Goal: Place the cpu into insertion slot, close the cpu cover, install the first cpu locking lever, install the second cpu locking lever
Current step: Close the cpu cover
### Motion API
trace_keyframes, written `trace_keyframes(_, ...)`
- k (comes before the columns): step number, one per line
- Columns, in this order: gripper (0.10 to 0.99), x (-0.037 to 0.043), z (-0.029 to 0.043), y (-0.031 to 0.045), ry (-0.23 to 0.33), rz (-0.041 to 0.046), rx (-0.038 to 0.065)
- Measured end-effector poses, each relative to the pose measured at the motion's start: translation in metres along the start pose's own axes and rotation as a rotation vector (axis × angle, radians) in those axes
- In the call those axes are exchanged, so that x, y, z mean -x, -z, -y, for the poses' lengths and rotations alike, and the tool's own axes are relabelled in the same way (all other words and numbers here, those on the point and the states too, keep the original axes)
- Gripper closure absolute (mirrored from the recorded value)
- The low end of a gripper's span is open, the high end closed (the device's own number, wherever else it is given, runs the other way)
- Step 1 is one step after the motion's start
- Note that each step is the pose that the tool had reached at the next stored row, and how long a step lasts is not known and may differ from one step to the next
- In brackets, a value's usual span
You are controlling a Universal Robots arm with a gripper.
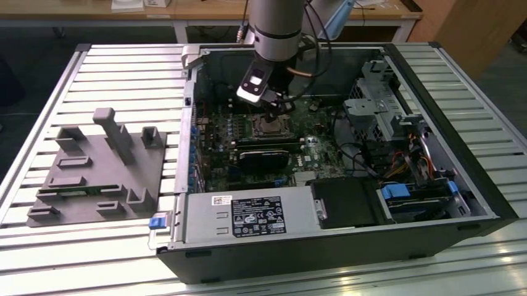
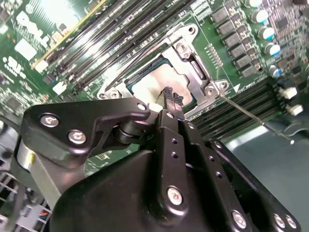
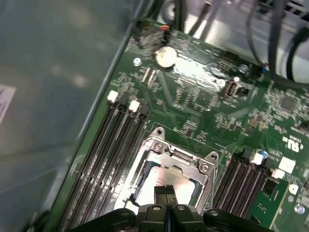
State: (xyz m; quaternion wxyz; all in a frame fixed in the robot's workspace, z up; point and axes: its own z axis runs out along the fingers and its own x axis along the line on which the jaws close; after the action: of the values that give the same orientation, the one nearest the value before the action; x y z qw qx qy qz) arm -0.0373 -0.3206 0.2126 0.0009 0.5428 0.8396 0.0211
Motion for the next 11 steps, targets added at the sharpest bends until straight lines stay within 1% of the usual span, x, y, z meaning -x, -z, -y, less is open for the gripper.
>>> trace_keyframes(11,0.980,0.0000,0.0000,-0.0001,0.199,-0.0072,-0.004)
